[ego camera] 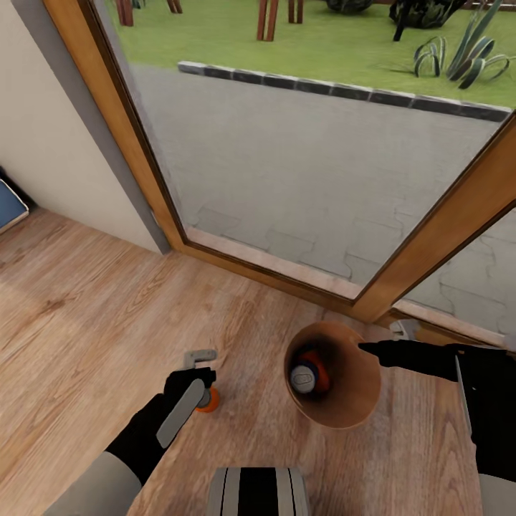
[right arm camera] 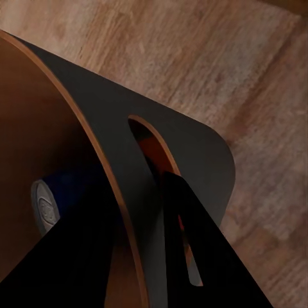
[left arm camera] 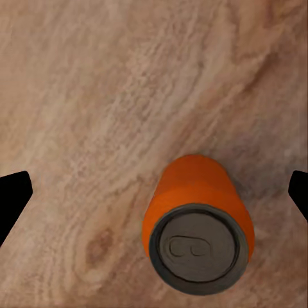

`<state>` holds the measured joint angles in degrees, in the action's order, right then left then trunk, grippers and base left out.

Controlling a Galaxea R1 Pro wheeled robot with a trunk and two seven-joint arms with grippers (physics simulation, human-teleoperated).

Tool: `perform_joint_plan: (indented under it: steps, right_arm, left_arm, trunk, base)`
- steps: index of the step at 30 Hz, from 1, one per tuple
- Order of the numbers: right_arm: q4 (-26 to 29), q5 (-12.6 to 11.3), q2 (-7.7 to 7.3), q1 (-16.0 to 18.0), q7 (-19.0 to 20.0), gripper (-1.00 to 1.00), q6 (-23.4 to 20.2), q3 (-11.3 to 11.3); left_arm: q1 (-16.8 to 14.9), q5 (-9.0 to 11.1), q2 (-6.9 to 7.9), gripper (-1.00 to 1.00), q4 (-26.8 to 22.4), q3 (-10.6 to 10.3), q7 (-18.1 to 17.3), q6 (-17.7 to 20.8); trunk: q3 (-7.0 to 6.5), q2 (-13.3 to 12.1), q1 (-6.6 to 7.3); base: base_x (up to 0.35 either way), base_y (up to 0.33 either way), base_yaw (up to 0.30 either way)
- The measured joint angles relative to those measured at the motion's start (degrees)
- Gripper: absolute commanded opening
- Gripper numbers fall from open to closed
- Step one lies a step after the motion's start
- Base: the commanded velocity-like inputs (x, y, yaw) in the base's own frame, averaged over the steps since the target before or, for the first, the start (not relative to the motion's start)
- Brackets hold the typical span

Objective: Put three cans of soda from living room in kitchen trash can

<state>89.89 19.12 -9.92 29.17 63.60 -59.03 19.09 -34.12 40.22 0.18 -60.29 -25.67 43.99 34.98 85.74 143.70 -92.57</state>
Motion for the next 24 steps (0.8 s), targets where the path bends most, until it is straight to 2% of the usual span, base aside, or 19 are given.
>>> perform_joint_plan:
  steps: [9,12,14,19,24]
  right_arm:
    - [0.0,0.0,0.06,0.0,0.0,-1.0,0.0,0.0]
    - [0.0,0.0,0.07,0.0,0.0,-1.0,0.0,0.0]
    - [0.0,0.0,0.06,0.0,0.0,-1.0,0.0,0.0]
    - [0.0,0.0,0.07,0.0,0.0,-1.0,0.0,0.0]
    - [0.0,0.0,0.07,0.0,0.0,-1.0,0.0,0.0]
  left_arm:
    - [-0.4,0.0,-0.12,1.0,6.3,0.0,-4.1,-3.7]
    - [-1.4,0.0,-0.98,1.0,10.3,0.0,-6.7,-6.0]
    - [-2.2,-0.1,-2.3,1.0,14.6,-0.1,-7.9,-8.1]
    - [-2.7,-0.1,-2.73,1.0,16.8,-0.1,-8.5,-9.4]
    - [-3.3,-0.1,-3.17,1.0,20.1,0.0,-11.5,-11.7]
  trunk:
    - [0.0,0.0,0.0]
    - [0.0,0.0,0.0]
    - [0.0,0.0,0.0]
    - [0.0,0.0,0.0]
    - [0.0,0.0,0.0]
  base:
    - [0.0,0.0,0.0]
    - [0.0,0.0,0.0]
    - [0.0,0.0,0.0]
    - [0.0,0.0,0.0]
    - [0.0,0.0,0.0]
